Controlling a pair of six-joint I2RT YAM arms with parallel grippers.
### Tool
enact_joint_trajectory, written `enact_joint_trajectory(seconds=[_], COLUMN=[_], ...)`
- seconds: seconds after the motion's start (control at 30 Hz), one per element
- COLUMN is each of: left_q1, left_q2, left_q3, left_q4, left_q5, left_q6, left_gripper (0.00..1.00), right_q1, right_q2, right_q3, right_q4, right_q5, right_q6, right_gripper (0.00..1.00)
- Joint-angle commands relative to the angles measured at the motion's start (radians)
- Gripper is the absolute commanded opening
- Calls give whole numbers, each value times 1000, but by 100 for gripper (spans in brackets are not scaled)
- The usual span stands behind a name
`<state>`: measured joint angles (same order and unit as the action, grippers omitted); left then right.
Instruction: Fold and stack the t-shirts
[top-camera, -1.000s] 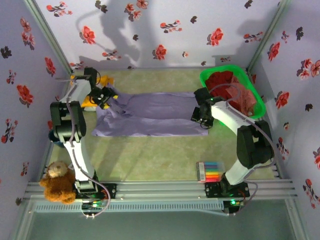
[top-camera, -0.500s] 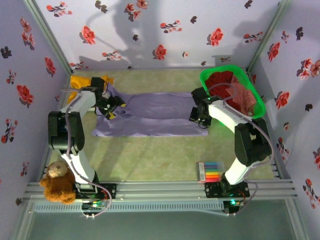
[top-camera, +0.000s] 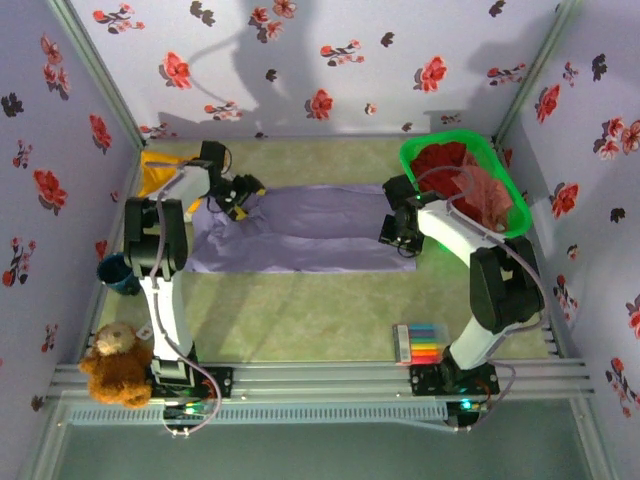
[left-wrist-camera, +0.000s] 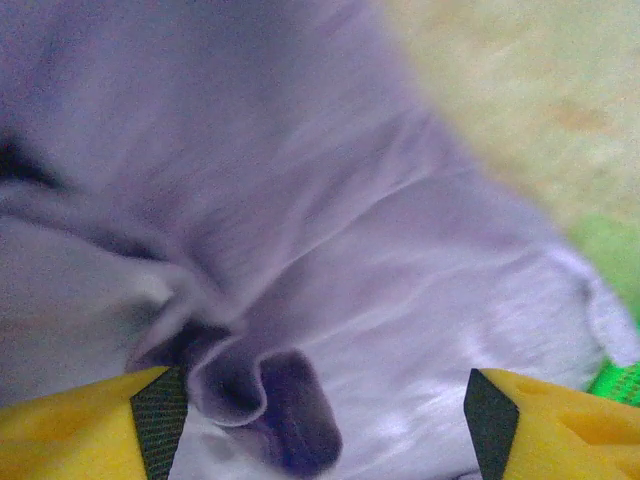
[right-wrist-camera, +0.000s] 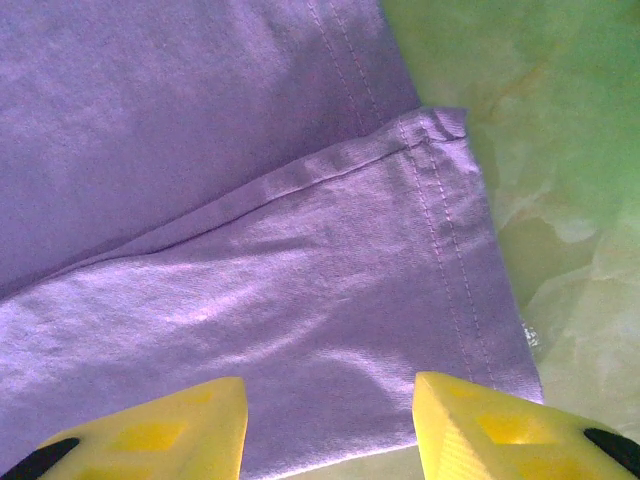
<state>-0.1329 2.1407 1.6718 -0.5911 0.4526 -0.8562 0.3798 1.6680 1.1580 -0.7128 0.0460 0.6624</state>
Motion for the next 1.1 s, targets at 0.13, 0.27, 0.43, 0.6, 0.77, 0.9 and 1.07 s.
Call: enact_joint_trajectory(seconds=[0.13,0.27,0.43,0.6,0.77,0.9,1.07], left_q1=[-14,-20,-25,-23,-24,-24,-19], left_q2=[-29,-119,-290,-405,-443,-409,-344], left_q3=[94,53,-95,-337,-520,-566,-573], left_q4=[34,-88,-266,-288,-207,-176,-176], left_q5=[-9,-105,-250,-293,-308,-337,-368], left_q6=[-7,98,239,263,243,247,231], left_gripper=[75,74,70,40,8,1,0], right_q1=[5,9,38,68,84,84,84], right_q2=[-36,-13,32,79,114,134,137], right_q3=[11,15,26,44,54,35,-12], right_q4=[-33,-20,-6,6,7,15,38], right_q5=[12,-23,-52,-83,-94,-104,-101], right_q6=[-12,-19,-32,-46,-65,-72,-66], right_gripper=[49,48,48,44,32,20,7])
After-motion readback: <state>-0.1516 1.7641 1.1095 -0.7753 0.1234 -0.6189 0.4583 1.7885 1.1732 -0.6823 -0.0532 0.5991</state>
